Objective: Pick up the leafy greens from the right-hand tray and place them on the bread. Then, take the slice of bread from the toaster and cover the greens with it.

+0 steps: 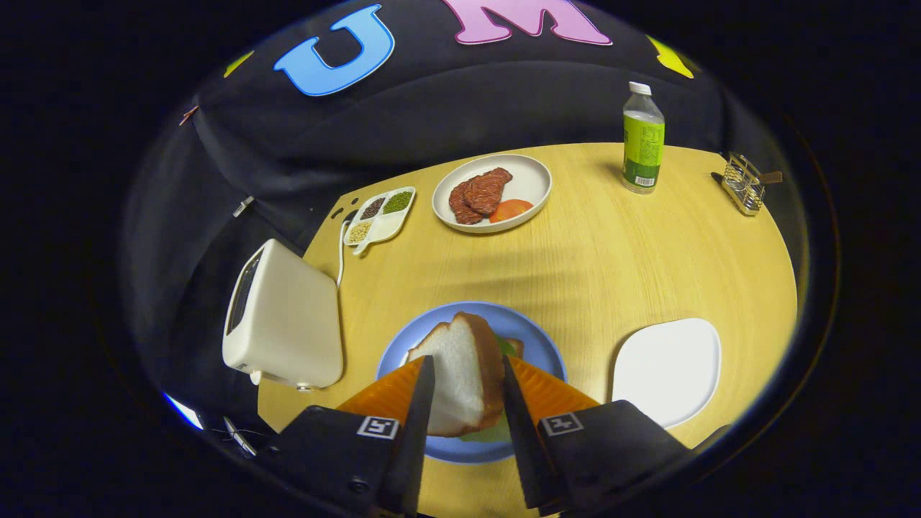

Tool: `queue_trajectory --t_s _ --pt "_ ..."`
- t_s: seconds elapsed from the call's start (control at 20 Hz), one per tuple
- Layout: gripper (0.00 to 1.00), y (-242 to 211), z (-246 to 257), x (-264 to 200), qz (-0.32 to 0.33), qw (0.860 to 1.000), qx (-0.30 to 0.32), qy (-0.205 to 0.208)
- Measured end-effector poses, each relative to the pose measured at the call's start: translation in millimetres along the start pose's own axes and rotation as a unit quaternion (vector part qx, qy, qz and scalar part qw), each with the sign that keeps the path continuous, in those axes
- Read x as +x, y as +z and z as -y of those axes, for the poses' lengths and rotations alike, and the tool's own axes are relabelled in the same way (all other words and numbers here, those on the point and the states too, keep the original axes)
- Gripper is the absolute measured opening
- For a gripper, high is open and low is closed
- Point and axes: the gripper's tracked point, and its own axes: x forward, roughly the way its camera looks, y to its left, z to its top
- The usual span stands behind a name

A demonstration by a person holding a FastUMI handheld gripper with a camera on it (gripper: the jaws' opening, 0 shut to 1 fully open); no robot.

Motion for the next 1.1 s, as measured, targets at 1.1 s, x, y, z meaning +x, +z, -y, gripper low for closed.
queue_trajectory --t_s 1.1 --pt "0.99 158 45 -280 0.381 0.915 -0.032 -0.126"
